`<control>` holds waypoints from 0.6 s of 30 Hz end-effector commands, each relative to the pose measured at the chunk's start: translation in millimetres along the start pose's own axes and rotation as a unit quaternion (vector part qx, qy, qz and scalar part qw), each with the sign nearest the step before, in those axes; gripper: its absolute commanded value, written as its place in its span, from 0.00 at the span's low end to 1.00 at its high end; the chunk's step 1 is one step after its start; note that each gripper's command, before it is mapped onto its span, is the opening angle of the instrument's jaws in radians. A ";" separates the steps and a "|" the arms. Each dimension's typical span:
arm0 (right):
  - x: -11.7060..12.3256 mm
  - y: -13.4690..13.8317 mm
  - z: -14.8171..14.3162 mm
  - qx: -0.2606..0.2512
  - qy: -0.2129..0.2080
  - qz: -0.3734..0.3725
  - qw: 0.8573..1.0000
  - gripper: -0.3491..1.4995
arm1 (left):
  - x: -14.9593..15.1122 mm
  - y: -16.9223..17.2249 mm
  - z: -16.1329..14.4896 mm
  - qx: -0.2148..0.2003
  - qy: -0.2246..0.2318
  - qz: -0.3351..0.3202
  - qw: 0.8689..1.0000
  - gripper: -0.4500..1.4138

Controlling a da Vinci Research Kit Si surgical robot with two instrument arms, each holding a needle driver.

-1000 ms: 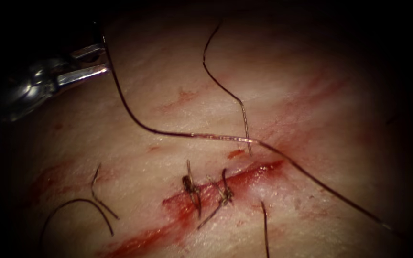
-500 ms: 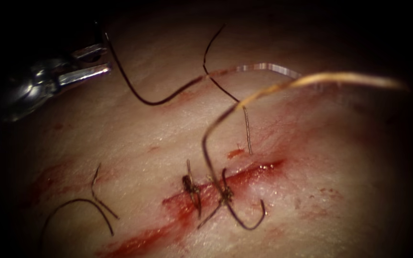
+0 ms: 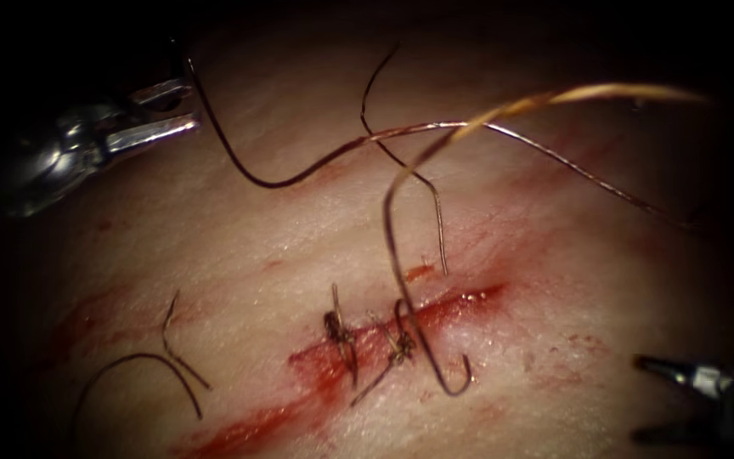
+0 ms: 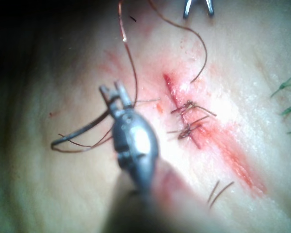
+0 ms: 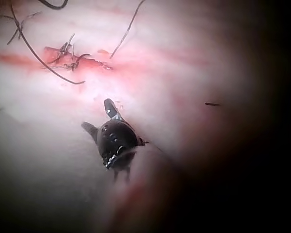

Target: Wound Closure

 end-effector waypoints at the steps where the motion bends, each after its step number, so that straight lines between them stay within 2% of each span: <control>1: 0.3 1.0 4.4 0.004 0.015 -0.008 1.000 0.94 | -0.6 0.2 0.5 -0.001 0.000 0.000 1.000 0.00; 3: 0.4 1.2 5.3 0.006 0.017 -0.008 1.000 0.94 | -0.6 0.2 0.5 -0.001 0.000 0.000 1.000 0.00; 8: -0.6 0.8 11.0 0.034 0.022 -0.024 0.999 0.96 | -0.6 0.1 0.3 -0.002 0.001 0.000 1.000 0.00; 18: -0.7 -0.1 15.2 0.052 0.036 -0.045 0.997 0.95 | -0.5 0.1 0.2 -0.002 0.001 -0.001 1.000 0.00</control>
